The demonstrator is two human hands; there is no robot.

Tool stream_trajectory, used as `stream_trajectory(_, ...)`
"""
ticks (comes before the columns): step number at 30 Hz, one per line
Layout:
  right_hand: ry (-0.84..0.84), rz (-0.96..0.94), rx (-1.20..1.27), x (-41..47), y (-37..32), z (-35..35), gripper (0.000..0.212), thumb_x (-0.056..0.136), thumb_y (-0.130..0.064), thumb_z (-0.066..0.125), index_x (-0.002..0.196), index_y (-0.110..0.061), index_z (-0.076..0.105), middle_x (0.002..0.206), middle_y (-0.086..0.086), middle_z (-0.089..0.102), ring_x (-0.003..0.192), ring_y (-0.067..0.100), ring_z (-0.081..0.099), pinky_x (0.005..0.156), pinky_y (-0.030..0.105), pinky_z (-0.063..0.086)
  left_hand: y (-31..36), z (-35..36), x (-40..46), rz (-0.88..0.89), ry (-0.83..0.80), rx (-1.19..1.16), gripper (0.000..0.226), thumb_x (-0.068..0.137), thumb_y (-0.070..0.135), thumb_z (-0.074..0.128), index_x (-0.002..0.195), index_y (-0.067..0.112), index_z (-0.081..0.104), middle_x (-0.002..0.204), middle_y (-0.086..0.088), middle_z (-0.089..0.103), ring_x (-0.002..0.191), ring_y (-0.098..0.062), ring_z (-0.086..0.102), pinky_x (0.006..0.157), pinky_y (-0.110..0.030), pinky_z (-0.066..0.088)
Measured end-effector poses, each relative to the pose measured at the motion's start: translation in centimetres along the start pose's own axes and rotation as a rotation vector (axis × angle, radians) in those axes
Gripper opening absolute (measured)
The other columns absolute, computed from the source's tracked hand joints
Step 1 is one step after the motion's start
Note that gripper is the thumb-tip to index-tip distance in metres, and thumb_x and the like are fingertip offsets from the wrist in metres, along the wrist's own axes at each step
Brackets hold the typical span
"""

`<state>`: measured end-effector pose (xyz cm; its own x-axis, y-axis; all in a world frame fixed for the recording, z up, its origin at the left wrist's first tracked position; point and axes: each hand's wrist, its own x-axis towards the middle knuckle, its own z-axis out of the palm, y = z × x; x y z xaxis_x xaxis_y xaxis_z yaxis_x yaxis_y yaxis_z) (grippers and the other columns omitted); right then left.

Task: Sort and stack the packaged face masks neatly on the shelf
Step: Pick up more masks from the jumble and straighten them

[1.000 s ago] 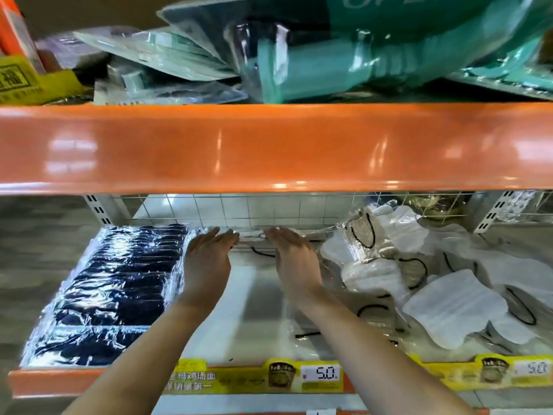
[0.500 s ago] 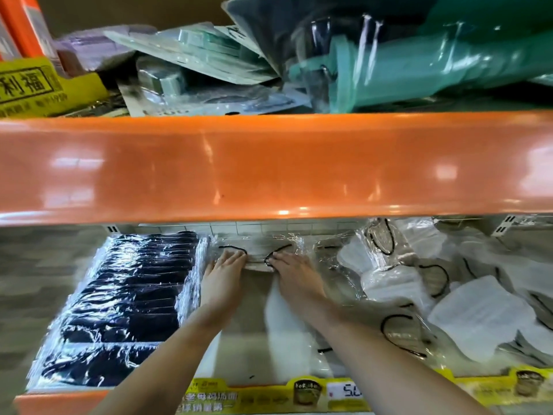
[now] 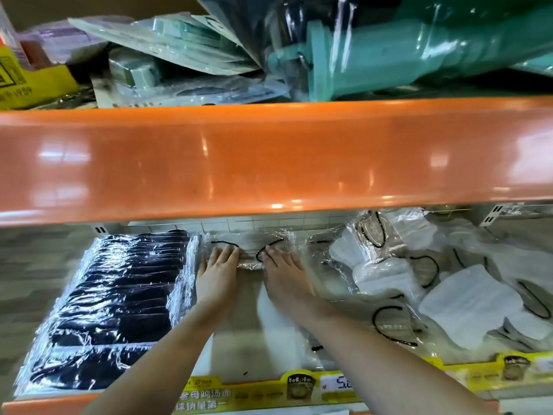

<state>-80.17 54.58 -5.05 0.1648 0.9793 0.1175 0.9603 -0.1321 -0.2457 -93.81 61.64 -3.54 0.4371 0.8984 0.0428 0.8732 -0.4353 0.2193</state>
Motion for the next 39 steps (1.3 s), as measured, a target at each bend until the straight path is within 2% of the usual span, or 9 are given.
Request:
stream_trajectory(3,-0.034,-0.008,0.026,-0.1,-0.2,-0.5,0.056,0.100,-0.039,0.023,0.149,-0.012,0.027,0.157,0.004,0.022,0.145,0.021,0.015,0.117,0.040,0.004,0.5,0.4,-0.5,0.013,0.001,0.015,0.055,0.100,0.031,0.027,0.153,0.024,0.012,0.160,0.006,0.007,0.147,-0.015,0.002,0.119,-0.041,0.005)
stream_trajectory(7,-0.026,-0.064,0.036,-0.3,0.4,-2.2,0.046,0.102,-0.033,0.034,0.144,-0.014,0.036,0.155,0.004,0.028,0.143,0.022,0.023,0.118,0.041,0.012,1.4,0.6,-1.6,0.062,0.075,-0.003,0.058,0.093,0.036,0.022,0.146,0.016,0.034,0.154,-0.001,0.030,0.145,-0.017,0.020,0.118,-0.040,0.012)
stream_trajectory(12,0.050,-0.072,0.129,-2.9,2.3,-4.4,0.041,0.099,-0.026,0.040,0.138,-0.015,0.046,0.145,0.003,0.043,0.134,0.023,0.036,0.113,0.036,0.025,5.1,0.3,-3.5,0.237,0.200,-0.132,0.047,0.077,0.028,0.038,0.105,0.005,0.069,0.107,-0.012,0.070,0.102,-0.032,0.066,0.085,-0.045,0.052)
stream_trajectory(16,0.114,-0.035,0.178,-6.3,4.6,-5.4,0.033,0.097,-0.022,0.045,0.127,-0.015,0.056,0.128,0.005,0.056,0.122,0.025,0.048,0.100,0.038,0.041,8.5,0.8,-5.9,0.230,0.181,-0.202,0.037,0.089,0.027,0.055,0.125,0.019,0.060,0.128,0.003,0.060,0.123,-0.018,0.051,0.101,-0.033,0.039)
stream_trajectory(23,0.188,0.027,0.151,-11.7,8.2,-5.9,0.033,0.085,-0.032,0.042,0.098,-0.015,0.066,0.097,0.002,0.064,0.087,0.026,0.064,0.072,0.038,0.055,12.4,2.2,-8.4,0.328,0.050,-0.176,0.041,0.097,0.033,0.041,0.136,0.023,0.048,0.140,0.006,0.049,0.130,-0.015,0.039,0.099,-0.028,0.032)
stream_trajectory(29,0.125,0.066,-0.066,-14.2,9.9,-6.1,0.051,0.067,-0.043,0.042,0.102,-0.017,0.068,0.097,0.002,0.065,0.089,0.026,0.064,0.069,0.038,0.054,13.7,3.1,-10.2,0.352,0.030,-0.095,0.048,0.093,0.040,0.050,0.136,0.019,0.046,0.138,0.001,0.049,0.131,-0.020,0.038,0.101,-0.031,0.032)
stream_trajectory(32,0.122,0.087,-0.124,-14.5,10.0,-6.0,0.055,0.064,-0.046,0.040,0.102,-0.017,0.069,0.093,0.002,0.064,0.086,0.026,0.064,0.065,0.038,0.053,13.8,3.0,-10.5,0.343,0.053,-0.049,0.048,0.089,0.044,0.056,0.127,0.015,0.056,0.125,-0.004,0.057,0.120,-0.028,0.048,0.094,-0.038,0.039)
stream_trajectory(36,0.110,0.092,-0.119,-14.7,10.0,-5.8,0.051,0.068,-0.045,0.041,0.101,-0.017,0.069,0.092,0.001,0.060,0.085,0.025,0.063,0.067,0.039,0.052,13.8,2.9,-10.7,0.312,0.165,-0.009,0.048,0.072,0.057,0.050,0.089,0.017,0.071,0.084,-0.001,0.066,0.078,-0.028,0.064,0.062,-0.037,0.051)
stream_trajectory(39,0.132,0.087,-0.082,-14.7,10.2,-5.7,0.046,0.068,-0.045,0.062,0.104,-0.017,0.068,0.098,0.003,0.061,0.090,0.026,0.063,0.072,0.039,0.053,13.5,3.3,-10.9,0.275,0.202,0.009,0.044,0.072,0.054,0.060,0.088,0.015,0.070,0.085,-0.003,0.066,0.078,-0.030,0.063,0.062,-0.040,0.050)
